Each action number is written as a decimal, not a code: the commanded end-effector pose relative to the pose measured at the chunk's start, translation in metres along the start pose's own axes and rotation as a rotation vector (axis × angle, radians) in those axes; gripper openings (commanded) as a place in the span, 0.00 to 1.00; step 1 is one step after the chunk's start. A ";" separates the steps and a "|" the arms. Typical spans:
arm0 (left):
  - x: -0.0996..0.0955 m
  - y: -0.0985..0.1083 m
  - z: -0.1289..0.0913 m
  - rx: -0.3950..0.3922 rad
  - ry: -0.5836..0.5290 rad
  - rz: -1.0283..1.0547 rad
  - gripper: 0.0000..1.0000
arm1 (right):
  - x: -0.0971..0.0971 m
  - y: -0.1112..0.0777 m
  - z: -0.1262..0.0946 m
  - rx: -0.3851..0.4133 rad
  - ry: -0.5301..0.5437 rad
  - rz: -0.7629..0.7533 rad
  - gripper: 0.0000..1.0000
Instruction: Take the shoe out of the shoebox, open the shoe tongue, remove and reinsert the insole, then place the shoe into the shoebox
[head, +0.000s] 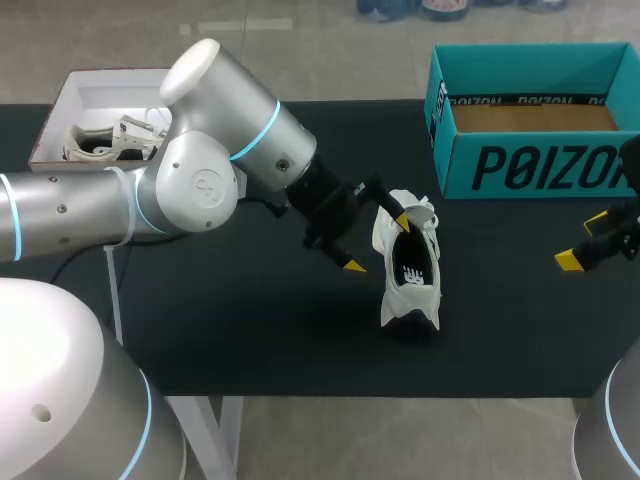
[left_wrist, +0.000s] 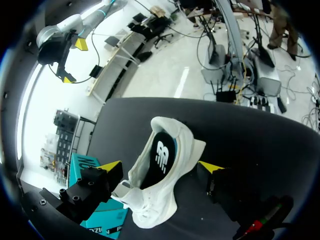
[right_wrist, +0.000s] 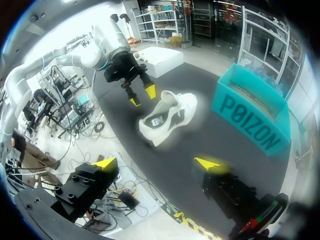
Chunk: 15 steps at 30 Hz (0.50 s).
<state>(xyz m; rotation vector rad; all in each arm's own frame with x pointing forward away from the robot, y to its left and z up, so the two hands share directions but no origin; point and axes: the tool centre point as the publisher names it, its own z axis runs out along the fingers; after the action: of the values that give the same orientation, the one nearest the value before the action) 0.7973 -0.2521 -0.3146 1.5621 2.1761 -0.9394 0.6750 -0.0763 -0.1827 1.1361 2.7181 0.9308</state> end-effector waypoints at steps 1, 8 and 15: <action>0.002 0.002 -0.011 -0.014 0.056 0.014 1.00 | 0.003 -0.004 -0.001 -0.005 -0.007 0.001 1.00; -0.004 0.008 -0.012 -0.027 0.180 0.061 1.00 | 0.003 -0.004 -0.001 -0.005 -0.007 0.001 1.00; -0.014 0.010 0.003 -0.044 0.329 0.133 0.33 | 0.003 -0.004 -0.001 -0.005 -0.007 0.001 1.00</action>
<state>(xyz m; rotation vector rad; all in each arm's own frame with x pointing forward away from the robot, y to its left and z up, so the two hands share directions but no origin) 0.8042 -0.2469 -0.3094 1.8306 2.1720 -0.7290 0.6750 -0.0763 -0.1827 1.1360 2.7181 0.9308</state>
